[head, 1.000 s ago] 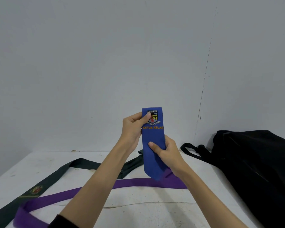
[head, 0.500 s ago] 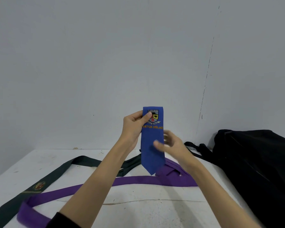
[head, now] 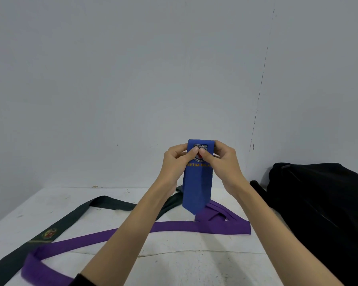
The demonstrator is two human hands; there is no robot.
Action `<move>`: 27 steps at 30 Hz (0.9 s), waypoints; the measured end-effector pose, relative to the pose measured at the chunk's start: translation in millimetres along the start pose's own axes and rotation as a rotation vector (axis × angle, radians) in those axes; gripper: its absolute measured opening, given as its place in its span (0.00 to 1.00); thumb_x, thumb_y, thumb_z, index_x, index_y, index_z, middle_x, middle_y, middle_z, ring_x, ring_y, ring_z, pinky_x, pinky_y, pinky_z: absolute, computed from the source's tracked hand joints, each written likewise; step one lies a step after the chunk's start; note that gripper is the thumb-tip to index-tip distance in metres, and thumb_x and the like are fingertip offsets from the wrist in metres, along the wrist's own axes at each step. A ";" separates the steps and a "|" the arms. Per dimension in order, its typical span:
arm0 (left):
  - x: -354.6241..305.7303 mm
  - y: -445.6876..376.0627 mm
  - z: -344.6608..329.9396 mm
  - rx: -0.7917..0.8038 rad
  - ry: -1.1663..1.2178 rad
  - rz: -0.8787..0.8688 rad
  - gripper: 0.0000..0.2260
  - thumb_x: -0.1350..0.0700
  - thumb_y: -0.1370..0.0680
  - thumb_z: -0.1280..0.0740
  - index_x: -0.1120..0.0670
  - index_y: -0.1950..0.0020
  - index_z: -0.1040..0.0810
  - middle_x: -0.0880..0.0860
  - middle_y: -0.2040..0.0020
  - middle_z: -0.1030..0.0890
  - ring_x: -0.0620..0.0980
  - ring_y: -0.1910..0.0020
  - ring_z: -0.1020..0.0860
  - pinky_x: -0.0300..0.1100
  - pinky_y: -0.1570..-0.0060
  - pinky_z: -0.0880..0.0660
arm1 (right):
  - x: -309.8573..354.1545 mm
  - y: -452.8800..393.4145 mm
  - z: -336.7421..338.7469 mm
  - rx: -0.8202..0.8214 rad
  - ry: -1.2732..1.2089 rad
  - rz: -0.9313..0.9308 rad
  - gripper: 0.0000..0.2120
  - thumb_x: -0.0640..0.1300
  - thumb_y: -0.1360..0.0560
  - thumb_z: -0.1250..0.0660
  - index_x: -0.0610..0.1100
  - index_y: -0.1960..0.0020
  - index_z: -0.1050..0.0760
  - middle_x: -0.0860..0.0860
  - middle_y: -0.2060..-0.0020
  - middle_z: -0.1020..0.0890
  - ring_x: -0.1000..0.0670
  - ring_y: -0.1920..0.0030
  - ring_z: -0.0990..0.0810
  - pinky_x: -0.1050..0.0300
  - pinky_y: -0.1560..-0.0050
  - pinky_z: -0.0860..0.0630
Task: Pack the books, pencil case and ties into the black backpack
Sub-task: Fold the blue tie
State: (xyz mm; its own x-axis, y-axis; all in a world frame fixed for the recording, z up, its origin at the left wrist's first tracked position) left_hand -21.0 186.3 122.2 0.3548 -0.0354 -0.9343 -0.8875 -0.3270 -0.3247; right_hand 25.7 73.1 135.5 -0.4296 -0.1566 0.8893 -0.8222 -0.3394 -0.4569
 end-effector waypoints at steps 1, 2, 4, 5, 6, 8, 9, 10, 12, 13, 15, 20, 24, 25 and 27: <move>1.7 0.7 -1.0 0.013 -0.005 0.005 0.07 0.58 0.22 0.34 0.53 0.47 0.18 0.51 0.56 0.16 0.45 0.59 0.18 0.35 0.60 0.23 | -0.5 -0.5 1.4 -0.022 -0.003 -0.002 0.04 0.37 0.24 0.34 0.45 0.52 0.22 0.50 0.57 0.17 0.52 0.58 0.19 0.61 0.57 0.21; 3.8 2.2 -2.8 0.027 0.002 0.010 0.08 0.58 0.22 0.34 0.54 0.44 0.19 0.51 0.55 0.16 0.46 0.58 0.18 0.35 0.60 0.23 | -0.8 -1.0 2.7 -0.039 -0.008 -0.008 0.05 0.37 0.24 0.34 0.45 0.53 0.21 0.50 0.58 0.17 0.52 0.59 0.19 0.60 0.57 0.21; 6.0 6.0 -5.0 0.031 0.017 -0.007 0.10 0.59 0.22 0.34 0.54 0.42 0.21 0.53 0.51 0.16 0.48 0.54 0.18 0.37 0.58 0.22 | -1.0 -1.6 2.7 -0.054 -0.015 -0.019 0.06 0.37 0.24 0.34 0.46 0.54 0.21 0.51 0.59 0.17 0.53 0.60 0.19 0.58 0.56 0.21; 5.5 7.5 -4.3 0.012 0.008 -0.034 0.10 0.59 0.22 0.33 0.52 0.42 0.21 0.53 0.49 0.16 0.50 0.52 0.18 0.39 0.56 0.21 | -1.1 -1.6 2.0 -0.056 -0.016 -0.021 0.07 0.37 0.24 0.34 0.47 0.54 0.21 0.51 0.59 0.17 0.53 0.60 0.19 0.57 0.55 0.20; 4.2 9.3 -3.1 -0.013 -0.011 -0.069 0.10 0.60 0.23 0.33 0.50 0.43 0.21 0.54 0.48 0.17 0.51 0.51 0.18 0.41 0.54 0.20 | -1.5 -1.3 1.2 -0.061 -0.017 -0.023 0.07 0.37 0.24 0.34 0.48 0.54 0.21 0.51 0.59 0.17 0.52 0.59 0.19 0.56 0.54 0.20; 2.3 13.3 -2.1 -0.065 -0.042 -0.136 0.11 0.61 0.24 0.32 0.46 0.46 0.22 0.52 0.48 0.17 0.49 0.50 0.18 0.41 0.52 0.20 | -2.0 -0.8 0.3 -0.083 -0.022 -0.027 0.08 0.37 0.24 0.33 0.49 0.56 0.21 0.52 0.60 0.17 0.51 0.58 0.19 0.55 0.53 0.20; 2.2 15.6 -2.6 -0.090 -0.044 -0.164 0.13 0.61 0.24 0.31 0.44 0.46 0.23 0.49 0.49 0.17 0.46 0.51 0.18 0.40 0.52 0.20 | -1.9 -0.8 -0.1 -0.096 -0.024 -0.027 0.08 0.37 0.24 0.33 0.49 0.56 0.21 0.52 0.60 0.17 0.51 0.57 0.18 0.55 0.53 0.20; 2.7 17.5 -2.9 -0.114 -0.042 -0.188 0.14 0.62 0.24 0.31 0.43 0.47 0.23 0.46 0.50 0.17 0.43 0.52 0.18 0.38 0.52 0.21 | -1.2 -0.6 -0.7 -0.105 -0.023 -0.024 0.09 0.37 0.24 0.33 0.50 0.57 0.21 0.52 0.61 0.16 0.49 0.57 0.18 0.55 0.52 0.21; 3.9 19.1 -2.5 -0.152 -0.034 -0.208 0.15 0.63 0.24 0.32 0.42 0.48 0.24 0.44 0.52 0.18 0.41 0.53 0.19 0.37 0.53 0.21 | -0.7 -0.6 -2.5 -0.113 -0.005 -0.020 0.09 0.37 0.25 0.32 0.50 0.57 0.21 0.51 0.61 0.16 0.47 0.56 0.18 0.53 0.51 0.21; 5.1 18.2 -0.7 -0.164 -0.016 -0.194 0.13 0.62 0.24 0.32 0.44 0.48 0.23 0.45 0.52 0.18 0.42 0.53 0.19 0.37 0.53 0.21 | -1.6 -0.8 -2.9 -0.113 0.001 -0.024 0.08 0.37 0.25 0.32 0.49 0.57 0.21 0.51 0.61 0.16 0.47 0.56 0.18 0.51 0.51 0.20; 8.8 13.3 3.7 -0.159 0.042 -0.118 0.09 0.61 0.23 0.32 0.49 0.47 0.20 0.51 0.50 0.17 0.48 0.52 0.18 0.40 0.53 0.20 | -5.6 -0.7 -2.6 -0.101 -0.012 -0.046 0.05 0.37 0.26 0.31 0.47 0.56 0.20 0.49 0.61 0.16 0.48 0.58 0.18 0.49 0.50 0.20; 11.5 6.4 13.9 -0.177 -0.006 -0.013 0.06 0.60 0.23 0.33 0.49 0.53 0.19 0.53 0.53 0.16 0.50 0.57 0.18 0.42 0.57 0.20 | -22.2 1.1 2.6 -0.133 -0.048 -0.135 0.11 0.45 0.29 0.27 0.45 0.49 0.25 0.49 0.54 0.19 0.50 0.56 0.19 0.57 0.55 0.21; 10.3 3.8 18.2 -0.179 -0.082 0.009 0.05 0.58 0.23 0.33 0.51 0.50 0.18 0.50 0.53 0.16 0.50 0.55 0.18 0.46 0.52 0.21 | -29.9 7.6 3.8 -0.138 0.031 -0.168 0.14 0.50 0.31 0.26 0.45 0.55 0.28 0.49 0.58 0.22 0.51 0.57 0.21 0.59 0.59 0.25; 10.4 3.7 17.7 -0.164 -0.106 0.015 0.05 0.57 0.22 0.33 0.51 0.49 0.18 0.51 0.52 0.16 0.51 0.54 0.18 0.47 0.51 0.21 | -31.4 9.6 -0.6 -0.089 0.024 -0.181 0.12 0.50 0.30 0.27 0.45 0.57 0.27 0.49 0.60 0.21 0.52 0.58 0.21 0.61 0.60 0.26; 11.4 3.2 15.0 -0.126 -0.137 0.032 0.07 0.57 0.21 0.35 0.52 0.47 0.18 0.51 0.51 0.16 0.52 0.54 0.19 0.48 0.50 0.22 | -32.7 12.8 -7.0 -0.020 0.018 -0.191 0.07 0.49 0.29 0.28 0.46 0.57 0.23 0.51 0.61 0.19 0.55 0.60 0.20 0.66 0.63 0.26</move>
State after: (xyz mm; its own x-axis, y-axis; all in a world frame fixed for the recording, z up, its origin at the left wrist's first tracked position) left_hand -24.2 199.1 108.3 0.2762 0.0789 -0.9579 -0.8508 -0.4435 -0.2818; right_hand 26.7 80.4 100.4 -0.2716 -0.0745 0.9595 -0.8965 -0.3432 -0.2804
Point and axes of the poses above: each hand's wrist, its own y-axis away from the middle knuckle, its own z-axis out of the back of the hand, x = y × z, the point moved 9 cm from there along -y, towards the middle knuckle
